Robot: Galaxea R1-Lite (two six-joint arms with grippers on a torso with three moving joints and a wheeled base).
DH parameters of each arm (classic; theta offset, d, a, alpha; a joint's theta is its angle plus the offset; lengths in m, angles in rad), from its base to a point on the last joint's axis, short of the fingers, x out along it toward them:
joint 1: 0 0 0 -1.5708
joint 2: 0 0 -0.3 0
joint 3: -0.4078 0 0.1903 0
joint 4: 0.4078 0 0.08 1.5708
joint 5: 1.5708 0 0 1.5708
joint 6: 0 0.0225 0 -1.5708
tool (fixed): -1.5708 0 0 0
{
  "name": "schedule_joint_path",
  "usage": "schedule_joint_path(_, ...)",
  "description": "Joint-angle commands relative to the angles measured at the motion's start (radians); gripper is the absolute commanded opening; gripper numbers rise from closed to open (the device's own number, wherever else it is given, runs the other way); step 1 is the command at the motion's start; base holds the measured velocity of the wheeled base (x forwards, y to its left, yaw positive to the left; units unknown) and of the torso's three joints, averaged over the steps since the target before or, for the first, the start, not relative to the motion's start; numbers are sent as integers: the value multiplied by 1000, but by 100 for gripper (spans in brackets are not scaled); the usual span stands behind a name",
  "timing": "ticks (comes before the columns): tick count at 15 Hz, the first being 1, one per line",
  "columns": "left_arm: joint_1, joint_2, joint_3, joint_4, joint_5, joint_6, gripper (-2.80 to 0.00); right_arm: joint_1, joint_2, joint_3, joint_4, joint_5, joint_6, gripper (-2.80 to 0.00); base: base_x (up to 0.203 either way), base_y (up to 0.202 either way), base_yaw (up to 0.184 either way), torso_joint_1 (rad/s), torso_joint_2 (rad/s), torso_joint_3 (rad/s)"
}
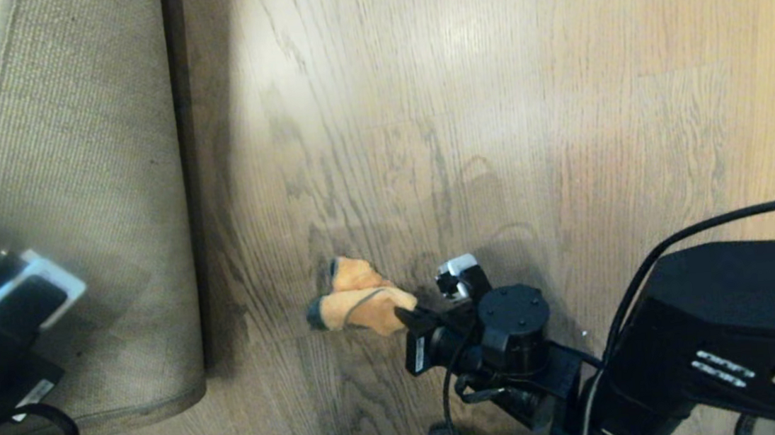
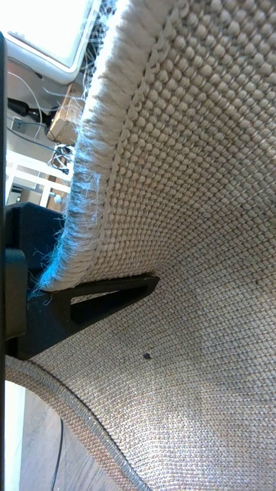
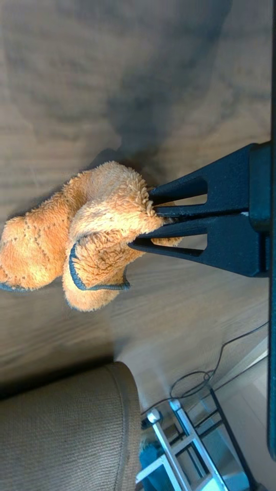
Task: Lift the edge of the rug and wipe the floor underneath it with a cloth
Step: Wipe the floor under the carpet with a rag
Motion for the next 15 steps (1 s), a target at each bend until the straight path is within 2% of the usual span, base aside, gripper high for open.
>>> schedule_joint_path(1, 0, 2, -2, -4, 2, 5, -280, 1, -25, 8, -10, 0, 2, -280, 0, 0, 0, 0, 0, 0)
schedule_joint_path(5, 0, 2, -1, -4, 2, 5, -280, 115, -7, -17, -9, 2, 6, -280, 0, 0, 0, 0, 0, 0)
schedule_joint_path(9, 0, 1, 1, -2, 4, 5, -280, 242, 29, -114, 24, 2, 27, -280, 0, 0, 0, 0, 0, 0)
schedule_joint_path(11, 0, 1, 3, -2, 2, 3, -280, 276, 67, -174, 57, 2, 29, -280, 0, 0, 0, 0, 0, 0)
schedule_joint_path(15, 0, 1, 10, -3, 2, 3, -280, 293, 190, -283, 69, 1, 29, -280, 0, 0, 0, 0, 0, 0)
